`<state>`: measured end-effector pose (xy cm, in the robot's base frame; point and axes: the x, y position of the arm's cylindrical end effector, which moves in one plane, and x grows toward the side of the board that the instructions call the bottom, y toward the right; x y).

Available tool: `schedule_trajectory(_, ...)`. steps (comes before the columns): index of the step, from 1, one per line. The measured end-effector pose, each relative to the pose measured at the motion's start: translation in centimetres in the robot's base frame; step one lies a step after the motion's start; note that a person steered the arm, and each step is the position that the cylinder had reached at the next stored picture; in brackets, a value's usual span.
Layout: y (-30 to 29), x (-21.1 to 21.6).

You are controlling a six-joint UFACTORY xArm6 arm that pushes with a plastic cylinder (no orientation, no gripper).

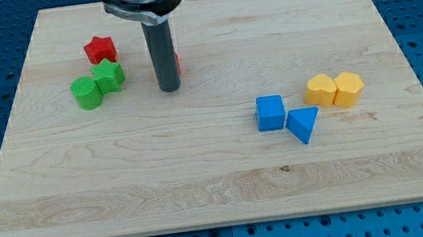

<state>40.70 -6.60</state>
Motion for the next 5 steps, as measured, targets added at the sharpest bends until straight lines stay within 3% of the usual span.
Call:
schedule_trajectory(3,-0.3,-3.0)
schedule_trajectory(5,-1.2,4.9)
